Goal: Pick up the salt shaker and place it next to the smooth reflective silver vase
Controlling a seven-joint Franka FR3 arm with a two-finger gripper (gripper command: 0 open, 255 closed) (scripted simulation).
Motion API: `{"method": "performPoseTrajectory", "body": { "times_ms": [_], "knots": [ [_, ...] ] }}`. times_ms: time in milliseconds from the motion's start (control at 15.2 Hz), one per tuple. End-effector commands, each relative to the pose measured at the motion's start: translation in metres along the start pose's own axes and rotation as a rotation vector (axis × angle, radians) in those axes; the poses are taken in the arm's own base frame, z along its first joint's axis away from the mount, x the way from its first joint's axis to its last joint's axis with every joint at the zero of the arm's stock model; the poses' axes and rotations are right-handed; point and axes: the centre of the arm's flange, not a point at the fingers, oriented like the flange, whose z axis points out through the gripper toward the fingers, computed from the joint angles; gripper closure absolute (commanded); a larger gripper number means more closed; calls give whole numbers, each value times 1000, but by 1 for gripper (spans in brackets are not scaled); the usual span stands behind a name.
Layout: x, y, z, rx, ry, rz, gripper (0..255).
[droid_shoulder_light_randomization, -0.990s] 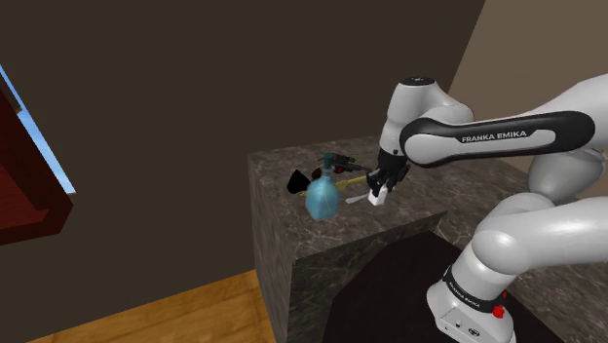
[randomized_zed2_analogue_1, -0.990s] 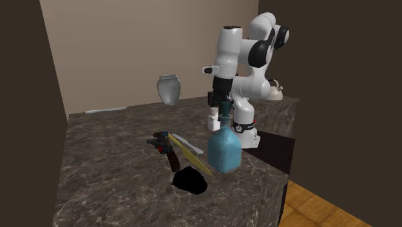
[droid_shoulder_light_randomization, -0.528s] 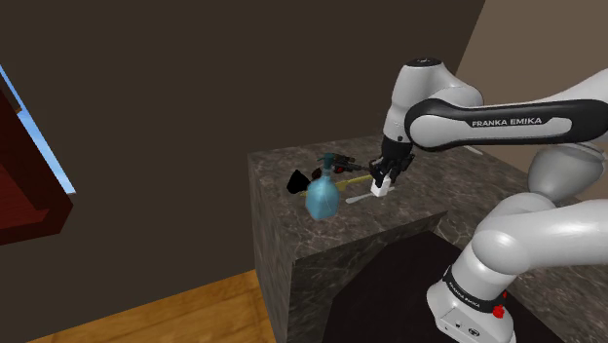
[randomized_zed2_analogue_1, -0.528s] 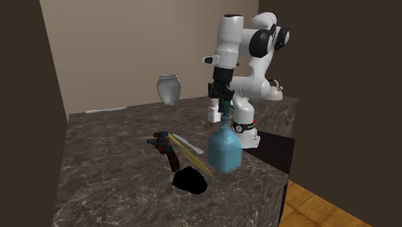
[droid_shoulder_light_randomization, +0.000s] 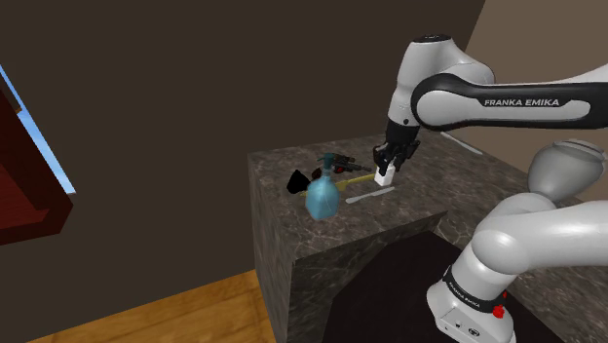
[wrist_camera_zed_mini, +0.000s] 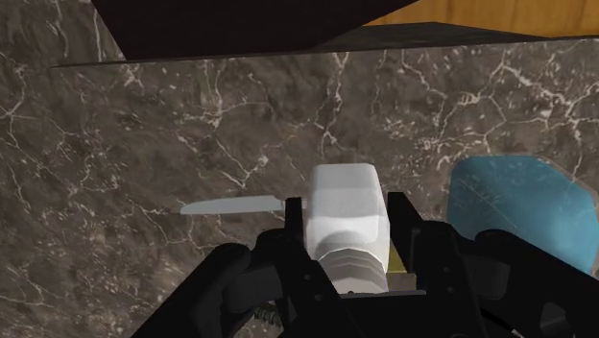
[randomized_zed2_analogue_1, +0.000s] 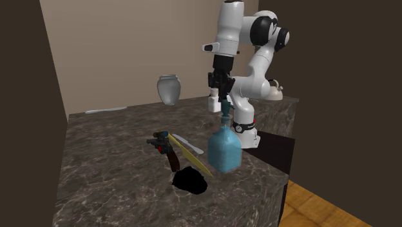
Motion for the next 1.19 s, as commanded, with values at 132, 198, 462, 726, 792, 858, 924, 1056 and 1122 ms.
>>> {"method": "performPoseTrajectory", "body": {
  "times_ms": [132,198,462,726,792,858,924,1056,1122],
  "knots": [
    [2,1,-20,0,0,0,255],
    [2,2,-26,0,0,0,255],
    [4,4,-47,0,0,0,255],
    [6,7,-68,0,0,0,255],
    [6,7,-73,0,0,0,255],
    [7,8,-78,0,0,0,255],
    [7,8,-83,0,0,0,255],
    [8,10,-94,0,0,0,255],
    [9,10,-99,0,0,0,255]
  ]
}}
